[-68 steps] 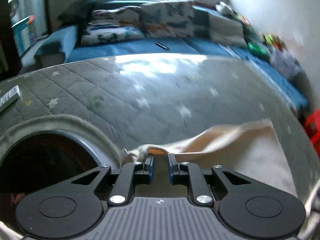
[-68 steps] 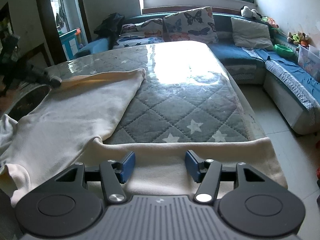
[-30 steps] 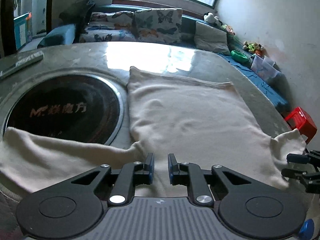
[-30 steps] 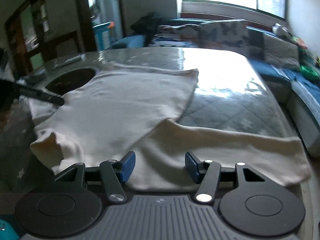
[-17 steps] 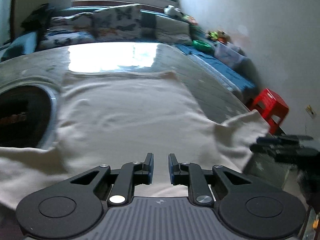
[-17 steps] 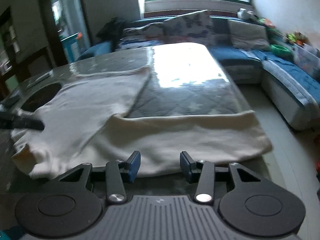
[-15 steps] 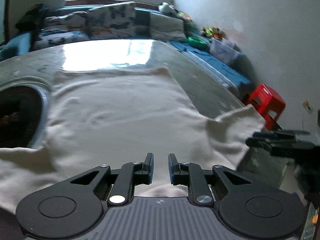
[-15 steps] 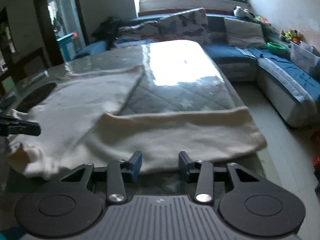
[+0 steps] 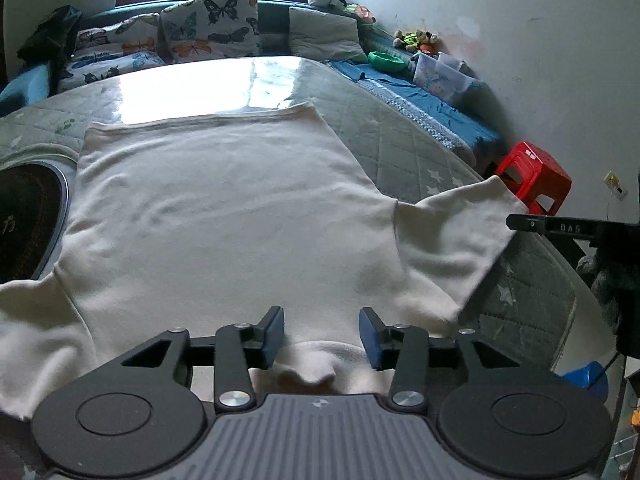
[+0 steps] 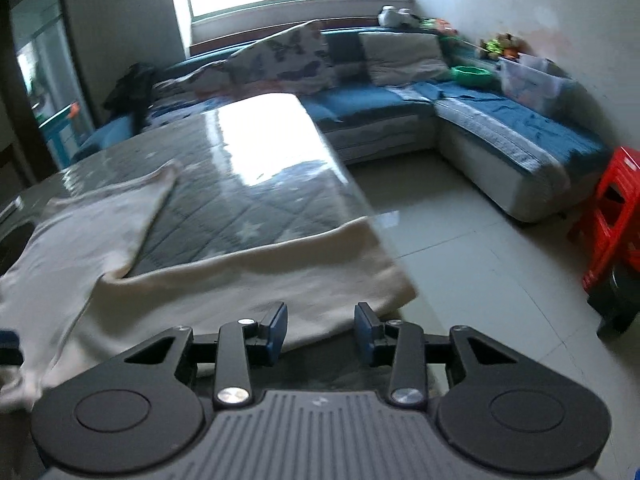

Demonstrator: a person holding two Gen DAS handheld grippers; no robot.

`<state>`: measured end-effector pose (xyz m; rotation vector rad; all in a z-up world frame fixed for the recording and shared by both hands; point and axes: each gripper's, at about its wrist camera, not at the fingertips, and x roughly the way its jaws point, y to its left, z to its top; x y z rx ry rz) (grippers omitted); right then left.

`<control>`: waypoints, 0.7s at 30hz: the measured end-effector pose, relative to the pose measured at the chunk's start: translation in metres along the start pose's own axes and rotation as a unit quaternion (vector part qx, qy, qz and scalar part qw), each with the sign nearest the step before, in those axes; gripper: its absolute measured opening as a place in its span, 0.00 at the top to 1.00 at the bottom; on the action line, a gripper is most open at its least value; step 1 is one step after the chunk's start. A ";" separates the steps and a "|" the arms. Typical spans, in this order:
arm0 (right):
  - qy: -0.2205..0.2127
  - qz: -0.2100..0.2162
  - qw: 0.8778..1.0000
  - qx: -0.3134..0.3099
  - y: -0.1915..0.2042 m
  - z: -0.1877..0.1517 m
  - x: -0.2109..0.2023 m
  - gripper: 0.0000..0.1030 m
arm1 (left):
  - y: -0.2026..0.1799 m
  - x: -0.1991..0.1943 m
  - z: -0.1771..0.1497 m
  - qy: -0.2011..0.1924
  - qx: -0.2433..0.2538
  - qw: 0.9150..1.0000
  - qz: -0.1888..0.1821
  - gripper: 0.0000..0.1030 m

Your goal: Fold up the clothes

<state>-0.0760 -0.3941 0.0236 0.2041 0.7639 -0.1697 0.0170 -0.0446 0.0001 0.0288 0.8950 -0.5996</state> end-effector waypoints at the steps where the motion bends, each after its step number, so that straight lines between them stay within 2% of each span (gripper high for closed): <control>1: -0.001 -0.004 1.000 0.006 -0.003 0.001 0.001 0.63 | -0.001 0.000 0.000 0.000 0.001 1.000 0.001 0.52; 5: -0.001 -0.017 1.000 0.018 -0.011 0.005 0.009 0.60 | -0.003 0.000 0.001 -0.002 0.002 1.000 0.005 0.50; 21: -0.009 -0.035 0.999 0.039 -0.024 0.008 0.021 0.62 | -0.010 0.005 0.004 0.009 -0.003 1.000 0.015 0.43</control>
